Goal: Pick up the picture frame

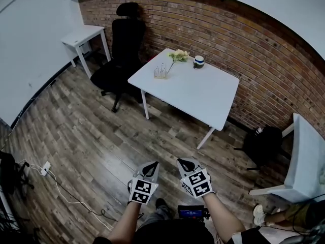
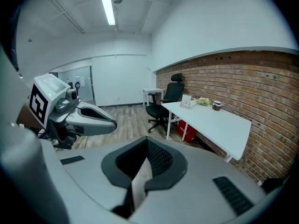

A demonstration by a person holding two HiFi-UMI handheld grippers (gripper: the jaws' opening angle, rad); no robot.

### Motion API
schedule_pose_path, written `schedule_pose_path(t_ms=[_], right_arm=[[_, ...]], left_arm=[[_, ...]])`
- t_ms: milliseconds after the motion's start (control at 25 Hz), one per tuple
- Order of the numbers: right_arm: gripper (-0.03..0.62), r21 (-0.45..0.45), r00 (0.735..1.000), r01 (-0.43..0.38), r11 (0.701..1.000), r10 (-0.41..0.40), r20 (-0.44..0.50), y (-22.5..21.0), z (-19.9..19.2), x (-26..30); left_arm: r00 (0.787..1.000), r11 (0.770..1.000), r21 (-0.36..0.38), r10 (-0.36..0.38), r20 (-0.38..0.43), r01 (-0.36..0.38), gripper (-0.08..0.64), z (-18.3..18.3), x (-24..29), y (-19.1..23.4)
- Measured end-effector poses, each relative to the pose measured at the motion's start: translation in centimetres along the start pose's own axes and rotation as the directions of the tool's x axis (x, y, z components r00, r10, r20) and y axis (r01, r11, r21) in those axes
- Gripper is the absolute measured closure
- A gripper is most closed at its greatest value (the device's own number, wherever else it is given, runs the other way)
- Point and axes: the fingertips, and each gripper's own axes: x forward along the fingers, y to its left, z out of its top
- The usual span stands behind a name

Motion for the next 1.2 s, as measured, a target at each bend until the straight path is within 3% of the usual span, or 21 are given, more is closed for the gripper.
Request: schedule_pose_path(t_ms=[640, 1200], right_arm=[[0.583, 0.038, 1.000, -0.019, 0.999, 0.019, -0.013, -3.5, 3.1, 9.1], [0.583, 0.078, 0.999, -0.040, 0.996, 0.041, -0.005, -15.9, 10.0, 20.2]], left_arm=[[0.999, 0.999, -0.043, -0.012, -0.040, 0.010, 0.548, -0.1, 6.3, 7.3], [0.997, 1.000, -0.030, -0.003, -0.072, 0.001, 0.548, 6.6, 19.6, 16.4]])
